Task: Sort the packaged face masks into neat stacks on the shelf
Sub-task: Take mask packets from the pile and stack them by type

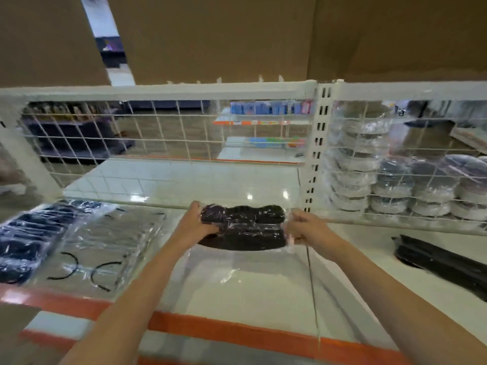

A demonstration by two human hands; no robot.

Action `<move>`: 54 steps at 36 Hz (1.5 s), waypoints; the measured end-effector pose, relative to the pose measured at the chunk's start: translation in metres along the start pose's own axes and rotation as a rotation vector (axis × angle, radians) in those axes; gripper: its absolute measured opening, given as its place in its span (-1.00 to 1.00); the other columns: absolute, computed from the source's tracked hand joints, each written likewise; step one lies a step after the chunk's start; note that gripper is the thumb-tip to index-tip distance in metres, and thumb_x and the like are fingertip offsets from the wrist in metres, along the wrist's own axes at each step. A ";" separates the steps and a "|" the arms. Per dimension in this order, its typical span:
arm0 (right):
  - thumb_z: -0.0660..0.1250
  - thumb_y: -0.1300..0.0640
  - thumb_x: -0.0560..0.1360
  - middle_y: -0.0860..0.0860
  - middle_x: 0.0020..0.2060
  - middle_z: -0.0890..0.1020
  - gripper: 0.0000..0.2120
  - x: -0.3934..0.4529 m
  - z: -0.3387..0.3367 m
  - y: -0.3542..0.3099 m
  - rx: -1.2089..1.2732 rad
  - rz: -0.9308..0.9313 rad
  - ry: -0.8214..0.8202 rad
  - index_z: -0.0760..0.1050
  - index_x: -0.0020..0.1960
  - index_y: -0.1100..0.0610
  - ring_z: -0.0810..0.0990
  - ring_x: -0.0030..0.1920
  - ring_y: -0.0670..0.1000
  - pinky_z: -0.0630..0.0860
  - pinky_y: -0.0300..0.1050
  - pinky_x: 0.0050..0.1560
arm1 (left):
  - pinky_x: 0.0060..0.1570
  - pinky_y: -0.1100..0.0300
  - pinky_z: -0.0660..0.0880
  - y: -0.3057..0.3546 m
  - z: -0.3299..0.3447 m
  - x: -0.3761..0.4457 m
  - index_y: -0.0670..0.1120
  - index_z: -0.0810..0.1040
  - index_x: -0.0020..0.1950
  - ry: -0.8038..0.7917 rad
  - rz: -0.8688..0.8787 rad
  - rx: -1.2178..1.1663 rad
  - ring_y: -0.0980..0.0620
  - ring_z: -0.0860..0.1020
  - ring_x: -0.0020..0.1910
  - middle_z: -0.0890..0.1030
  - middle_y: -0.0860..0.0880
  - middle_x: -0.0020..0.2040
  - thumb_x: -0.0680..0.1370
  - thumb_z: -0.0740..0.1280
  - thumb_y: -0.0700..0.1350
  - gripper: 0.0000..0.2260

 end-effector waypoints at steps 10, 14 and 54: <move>0.38 0.22 0.48 0.05 -0.37 0.47 -0.86 0.063 0.208 -0.070 -0.407 -0.044 -0.348 0.41 -0.16 0.14 0.40 -0.55 -0.11 0.29 -0.29 -0.50 | -0.12 0.17 0.61 -0.103 -0.175 -0.027 -0.20 0.30 0.35 0.100 -0.118 0.127 -0.05 0.56 0.00 0.46 -0.14 0.25 0.39 0.43 -0.35 -0.42; 0.33 0.29 0.48 0.00 -0.48 0.33 -0.62 0.083 0.289 -0.079 -0.515 -0.080 -0.371 0.25 -0.41 0.11 0.35 -0.54 -0.08 0.29 -0.20 -0.45 | 0.32 0.00 0.36 -0.149 -0.241 -0.045 -0.19 0.16 0.47 0.209 -0.214 0.234 -0.13 0.36 0.33 0.32 -0.11 0.38 0.40 0.49 -0.22 -0.26; 0.15 0.16 0.55 0.13 0.04 0.50 -0.82 0.158 0.562 -0.127 -1.074 -0.387 -0.360 0.30 0.15 0.15 0.55 0.01 0.15 0.50 0.01 -0.06 | 0.29 -0.07 0.28 -0.288 -0.355 -0.035 -0.11 0.16 0.47 0.203 -0.598 0.804 -0.14 0.35 0.35 0.36 -0.13 0.38 0.51 0.28 0.18 -0.35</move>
Point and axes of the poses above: each hand's wrist, its own x-axis towards the middle knuckle, its own z-axis out of the palm, y = z × x, the point moved 9 cm from there along x, towards the middle knuckle
